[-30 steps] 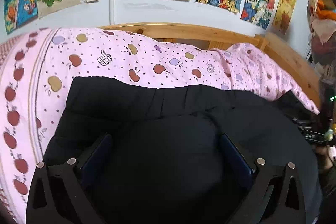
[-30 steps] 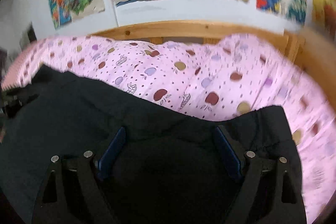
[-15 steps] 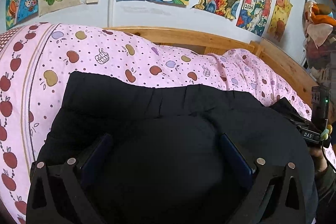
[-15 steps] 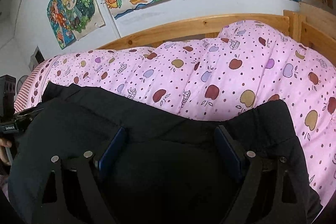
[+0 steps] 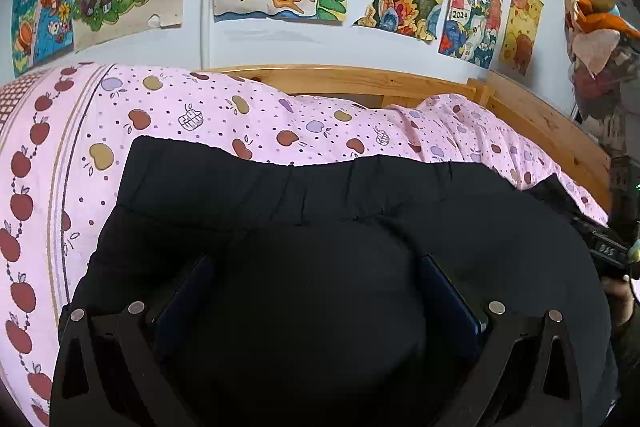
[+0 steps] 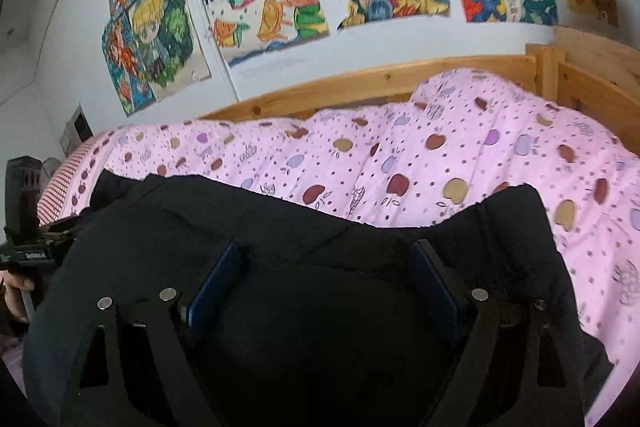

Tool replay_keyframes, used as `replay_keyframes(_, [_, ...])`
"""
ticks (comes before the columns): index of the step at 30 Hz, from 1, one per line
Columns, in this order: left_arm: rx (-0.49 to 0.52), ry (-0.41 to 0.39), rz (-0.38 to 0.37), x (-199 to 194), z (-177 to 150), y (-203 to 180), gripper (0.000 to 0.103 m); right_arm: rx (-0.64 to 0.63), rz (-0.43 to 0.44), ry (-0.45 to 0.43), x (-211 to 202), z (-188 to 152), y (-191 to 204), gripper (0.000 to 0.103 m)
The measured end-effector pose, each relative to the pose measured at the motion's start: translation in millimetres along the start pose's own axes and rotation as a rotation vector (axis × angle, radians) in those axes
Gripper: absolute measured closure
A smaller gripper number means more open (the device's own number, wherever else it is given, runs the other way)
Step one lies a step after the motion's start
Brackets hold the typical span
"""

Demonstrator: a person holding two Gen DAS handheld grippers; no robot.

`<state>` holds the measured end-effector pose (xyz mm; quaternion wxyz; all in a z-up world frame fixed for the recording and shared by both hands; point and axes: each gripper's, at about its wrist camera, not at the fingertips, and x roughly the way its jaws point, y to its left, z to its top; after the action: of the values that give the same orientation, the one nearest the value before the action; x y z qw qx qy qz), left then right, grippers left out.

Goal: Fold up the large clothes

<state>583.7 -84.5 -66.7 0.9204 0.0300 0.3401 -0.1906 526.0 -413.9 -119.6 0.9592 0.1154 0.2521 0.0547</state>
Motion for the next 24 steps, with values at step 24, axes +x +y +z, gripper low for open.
replay_keyframes(24, [-0.226,0.104,-0.086,-87.0,-38.1,108.0,0.000,-0.003,-0.245,0.152,-111.9,-5.6,-41.8,0.004])
